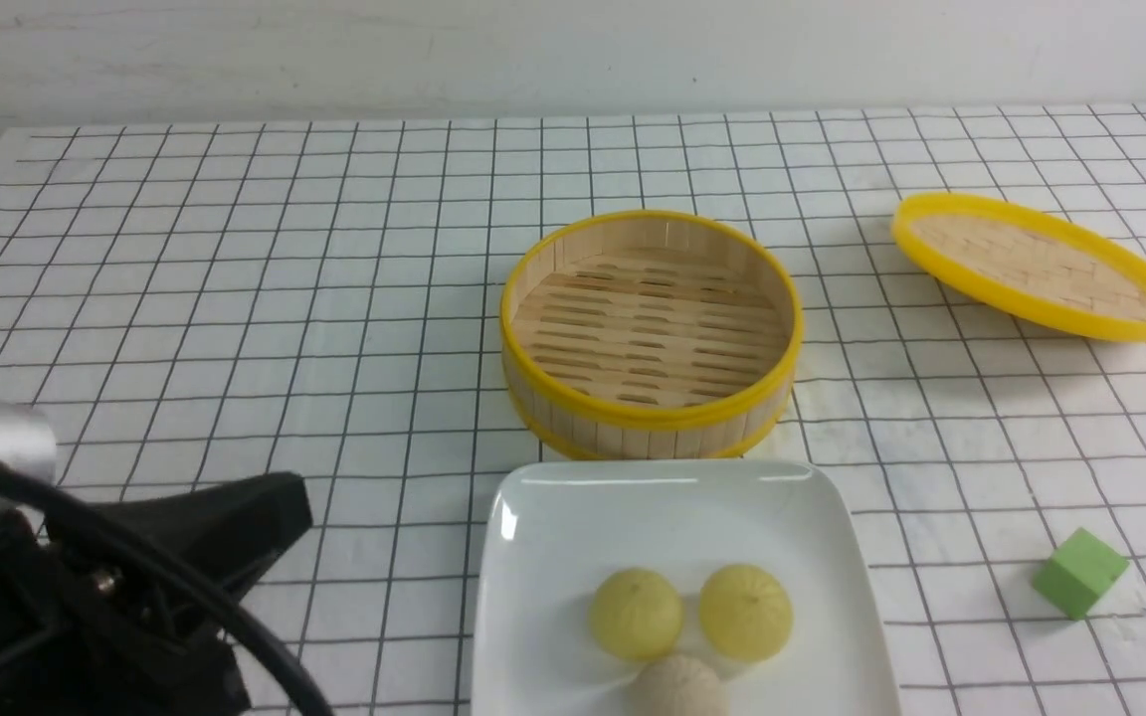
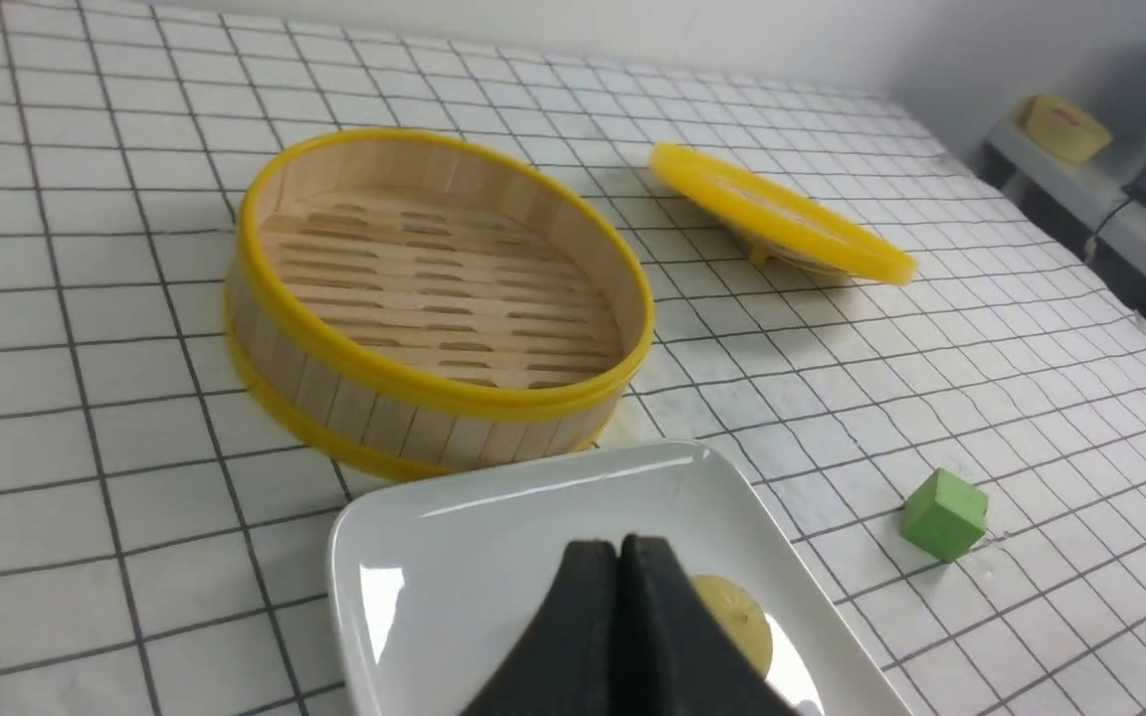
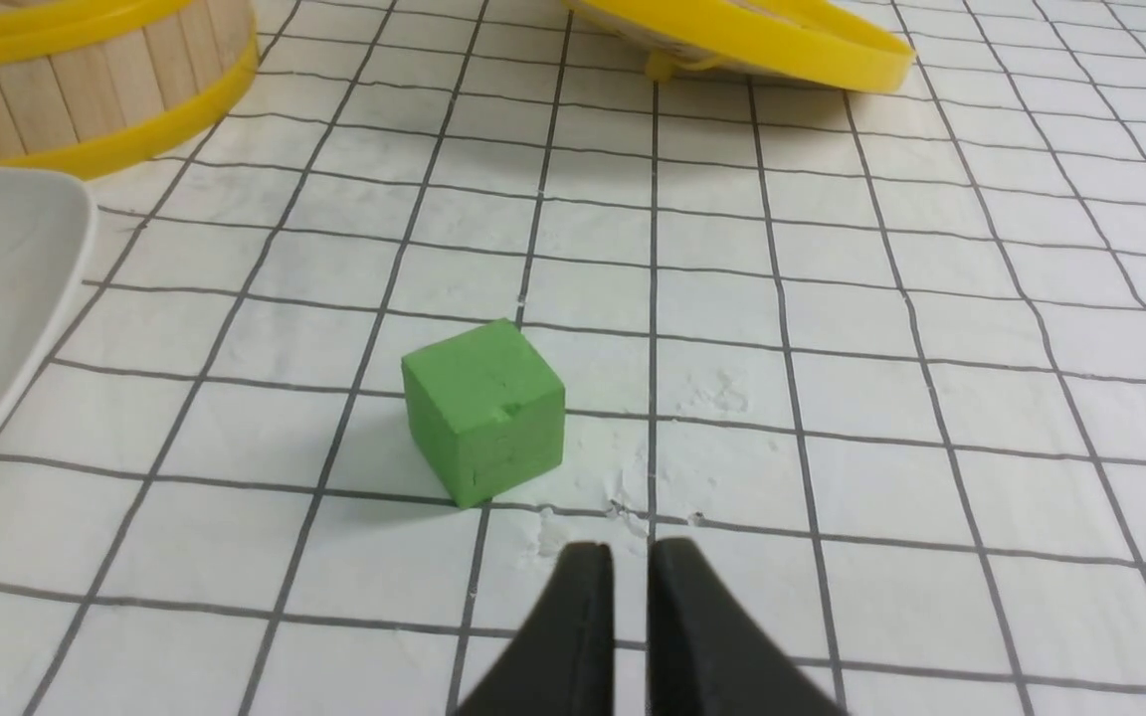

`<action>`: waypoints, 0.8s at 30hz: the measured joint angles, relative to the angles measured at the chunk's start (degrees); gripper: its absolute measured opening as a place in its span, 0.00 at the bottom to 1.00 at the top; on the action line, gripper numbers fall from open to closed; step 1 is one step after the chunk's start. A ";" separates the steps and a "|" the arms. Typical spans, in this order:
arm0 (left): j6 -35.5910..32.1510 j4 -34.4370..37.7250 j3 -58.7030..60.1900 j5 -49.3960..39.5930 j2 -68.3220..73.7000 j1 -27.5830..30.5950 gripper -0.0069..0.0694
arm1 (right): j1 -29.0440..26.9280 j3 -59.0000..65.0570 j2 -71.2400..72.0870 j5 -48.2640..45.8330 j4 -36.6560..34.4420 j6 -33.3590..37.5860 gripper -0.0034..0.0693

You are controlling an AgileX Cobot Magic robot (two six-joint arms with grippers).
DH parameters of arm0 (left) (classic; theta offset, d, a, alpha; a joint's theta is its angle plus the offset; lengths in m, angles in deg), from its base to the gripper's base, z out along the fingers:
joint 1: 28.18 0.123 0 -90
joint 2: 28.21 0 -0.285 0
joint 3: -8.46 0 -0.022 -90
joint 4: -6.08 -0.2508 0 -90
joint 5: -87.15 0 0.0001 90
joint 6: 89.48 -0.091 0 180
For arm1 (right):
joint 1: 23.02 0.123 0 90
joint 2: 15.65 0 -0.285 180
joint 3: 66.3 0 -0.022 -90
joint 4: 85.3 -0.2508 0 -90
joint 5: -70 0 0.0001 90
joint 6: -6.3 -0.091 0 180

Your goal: Put the steamed buns into the plate on the white-black tablecloth.

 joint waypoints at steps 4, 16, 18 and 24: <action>0.00 -0.49 1.30 -1.15 0.00 0.00 0.10 | 0.00 0.00 0.00 0.00 0.00 0.00 0.17; -2.36 -1.42 1.41 -6.07 0.00 0.08 0.11 | 0.00 0.00 0.00 0.00 0.09 0.00 0.19; -6.67 -1.44 1.41 -7.35 -0.61 0.66 0.11 | 0.00 0.00 0.00 0.00 0.14 0.00 0.19; -19.63 1.86 3.03 -6.62 -8.36 10.07 0.12 | 0.00 0.00 0.00 0.00 0.14 0.00 0.21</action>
